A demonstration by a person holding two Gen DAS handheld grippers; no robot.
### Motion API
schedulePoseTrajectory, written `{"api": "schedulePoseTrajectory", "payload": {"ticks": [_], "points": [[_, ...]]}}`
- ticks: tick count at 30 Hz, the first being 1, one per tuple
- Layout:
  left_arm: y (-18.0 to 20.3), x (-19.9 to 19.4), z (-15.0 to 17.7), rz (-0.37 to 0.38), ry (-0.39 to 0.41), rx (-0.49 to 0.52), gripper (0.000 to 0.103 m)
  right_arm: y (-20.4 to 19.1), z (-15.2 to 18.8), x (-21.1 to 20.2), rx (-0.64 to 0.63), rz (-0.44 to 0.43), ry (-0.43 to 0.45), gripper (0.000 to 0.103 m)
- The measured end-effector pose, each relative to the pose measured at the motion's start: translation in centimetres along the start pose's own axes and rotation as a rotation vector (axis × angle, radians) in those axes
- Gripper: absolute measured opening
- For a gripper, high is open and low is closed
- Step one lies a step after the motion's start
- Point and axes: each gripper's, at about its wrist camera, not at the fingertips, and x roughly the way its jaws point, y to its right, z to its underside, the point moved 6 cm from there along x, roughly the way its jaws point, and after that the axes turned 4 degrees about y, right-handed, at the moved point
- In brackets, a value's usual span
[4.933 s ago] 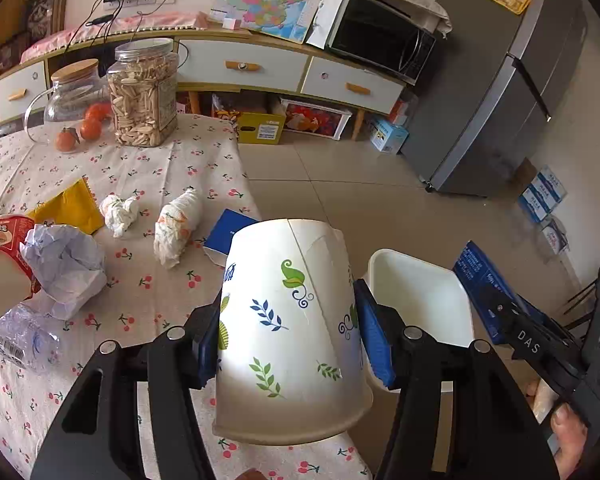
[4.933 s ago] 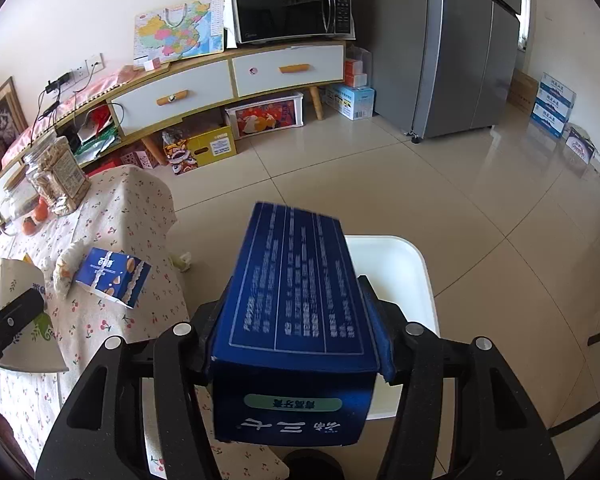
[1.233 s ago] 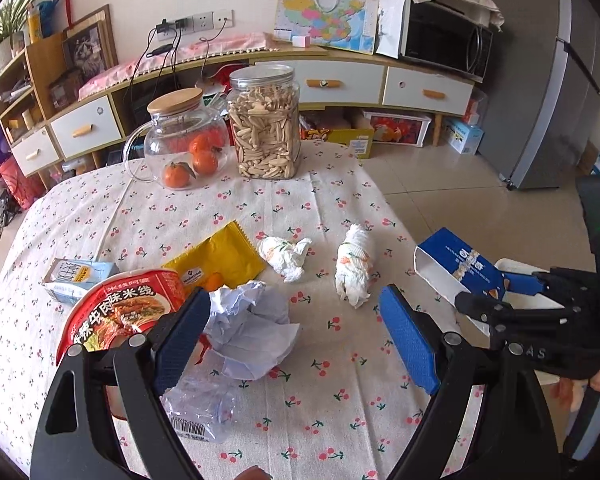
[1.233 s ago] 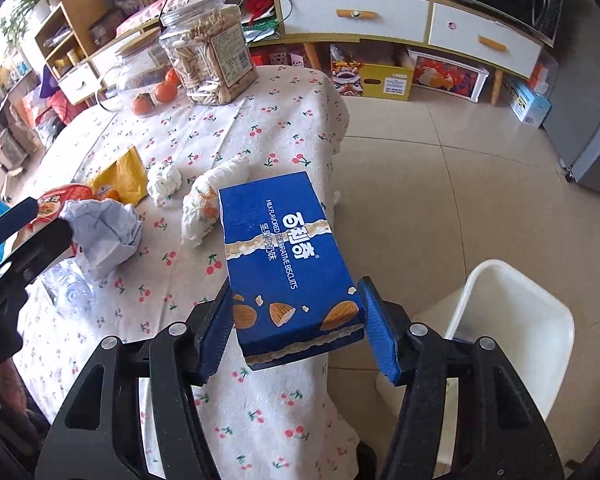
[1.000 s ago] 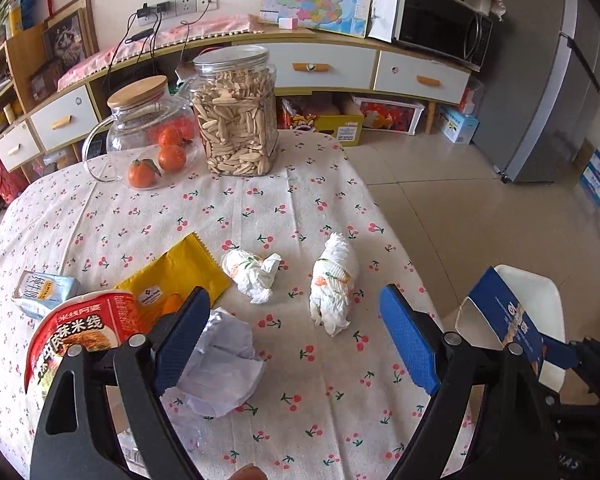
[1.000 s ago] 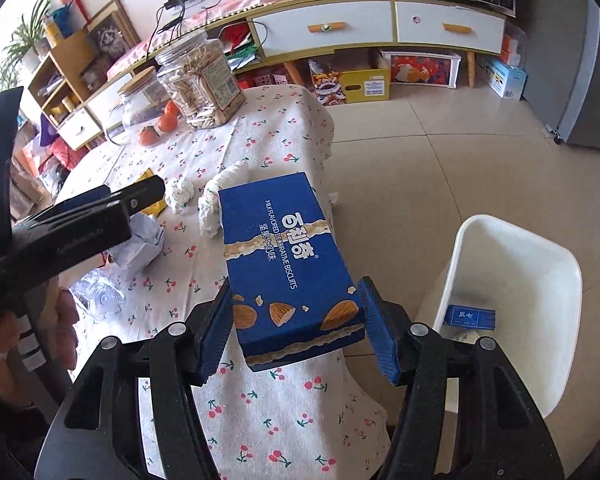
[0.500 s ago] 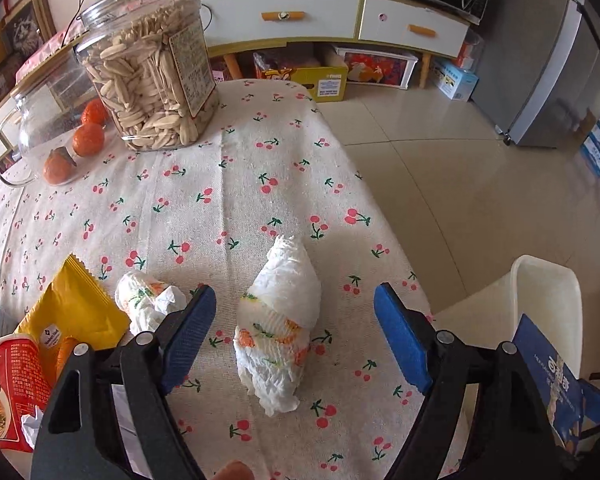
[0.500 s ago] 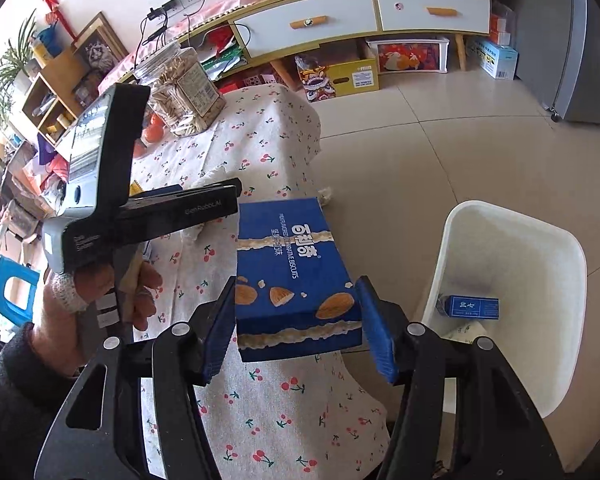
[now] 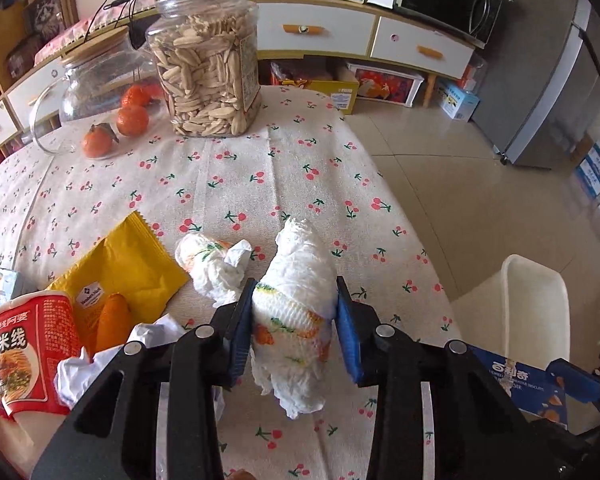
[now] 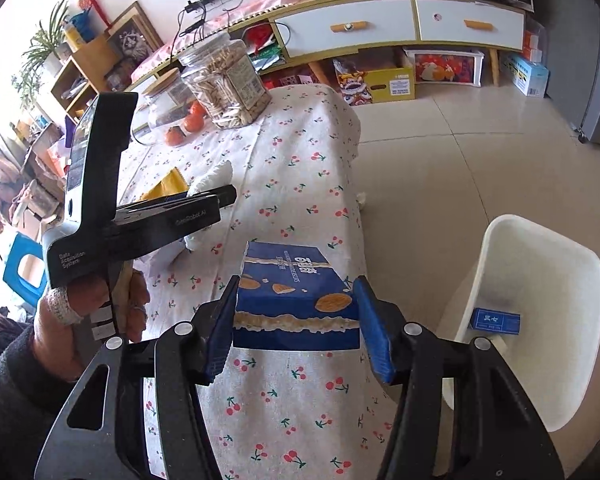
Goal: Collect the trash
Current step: 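Carry the biscuit box and tissue to the bin and release both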
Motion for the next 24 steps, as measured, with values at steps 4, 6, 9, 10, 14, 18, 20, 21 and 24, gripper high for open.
{"api": "schedulePoseTrajectory", "payload": {"ticks": [4, 6, 9, 10, 14, 18, 20, 21, 24], "points": [[-1.7, -4.1, 0.2, -0.026, 0.072, -0.027, 0.037, -1.1, -0.5, -1.2, -0.043, 0.012, 0.052, 0.053], [-2.6, -6.1, 0.4, -0.053, 0.109, -0.041, 0.037, -1.6, -0.8, -1.9, -0.07, 0.03, 0.092, 0.053], [-3.6, -9.2, 0.7, -0.082, 0.175, -0.054, 0.037, -2.2, -1.3, -3.3, -0.113, 0.048, 0.167, 0.053], [-3.7, -10.1, 0.9, -0.087, 0.195, -0.058, 0.037, -2.4, -1.4, -3.8, -0.125, 0.054, 0.191, 0.053], [-3.6, -12.8, 1.7, -0.075, 0.257, -0.084, 0.037, -2.9, -1.3, -5.1, -0.155, 0.09, 0.255, 0.053], [-2.7, -13.5, 3.3, -0.092, 0.285, -0.071, 0.038, -3.1, -0.9, -5.7, -0.169, 0.119, 0.283, 0.053], [-1.9, -13.6, 3.9, -0.107, 0.29, -0.037, 0.038, -3.2, -0.8, -5.8, -0.178, 0.139, 0.296, 0.053], [-1.6, -13.5, 4.1, -0.113, 0.291, -0.022, 0.038, -3.2, -0.7, -5.8, -0.18, 0.147, 0.299, 0.053], [-1.1, -13.3, 4.7, -0.111, 0.292, -0.008, 0.038, -2.8, -0.4, -5.8, -0.175, 0.167, 0.304, 0.053]]}}
